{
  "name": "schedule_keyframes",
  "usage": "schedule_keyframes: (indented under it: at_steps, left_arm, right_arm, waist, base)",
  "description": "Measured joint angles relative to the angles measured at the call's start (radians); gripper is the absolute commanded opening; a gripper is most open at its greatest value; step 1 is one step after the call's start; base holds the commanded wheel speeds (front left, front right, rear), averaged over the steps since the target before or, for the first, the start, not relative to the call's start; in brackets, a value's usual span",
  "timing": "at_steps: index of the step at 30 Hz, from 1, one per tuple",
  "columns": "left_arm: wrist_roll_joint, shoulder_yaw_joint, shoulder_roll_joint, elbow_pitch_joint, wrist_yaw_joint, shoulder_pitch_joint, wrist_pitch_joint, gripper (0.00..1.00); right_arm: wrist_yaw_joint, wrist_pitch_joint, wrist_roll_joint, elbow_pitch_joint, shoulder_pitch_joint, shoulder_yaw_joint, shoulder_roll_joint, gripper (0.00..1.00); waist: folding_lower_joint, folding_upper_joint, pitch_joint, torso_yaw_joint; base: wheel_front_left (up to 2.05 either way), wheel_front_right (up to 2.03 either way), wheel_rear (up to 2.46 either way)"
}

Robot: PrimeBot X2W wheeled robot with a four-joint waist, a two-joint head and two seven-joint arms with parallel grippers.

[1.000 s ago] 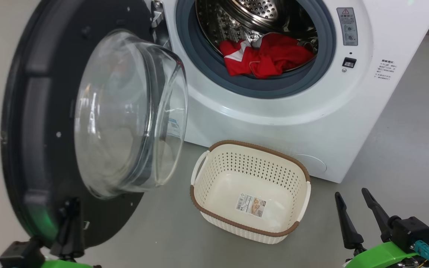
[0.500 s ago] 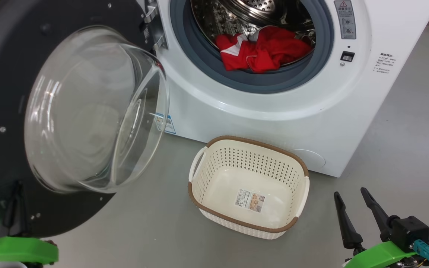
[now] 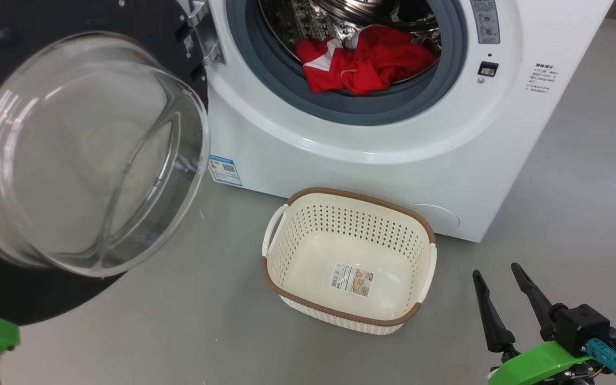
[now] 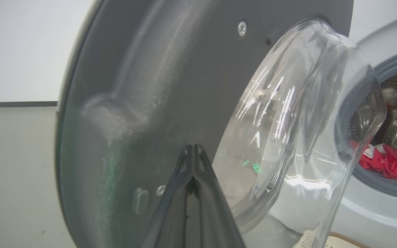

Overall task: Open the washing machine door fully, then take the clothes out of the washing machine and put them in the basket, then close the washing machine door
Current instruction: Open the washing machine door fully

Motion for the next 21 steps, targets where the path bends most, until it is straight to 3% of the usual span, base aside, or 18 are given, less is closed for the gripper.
schedule_keyframes:
  at_steps: [21]
  left_arm:
    - [0.042,0.084,0.091,0.202,-0.017,-0.155,-0.001,0.0]
  right_arm:
    - [0.0,0.0,-0.017,0.0,-0.029,0.005,-0.006,1.0]
  waist:
    - [0.0,0.0,0.047,-0.039]
  base:
    - [0.0,0.0,0.0]
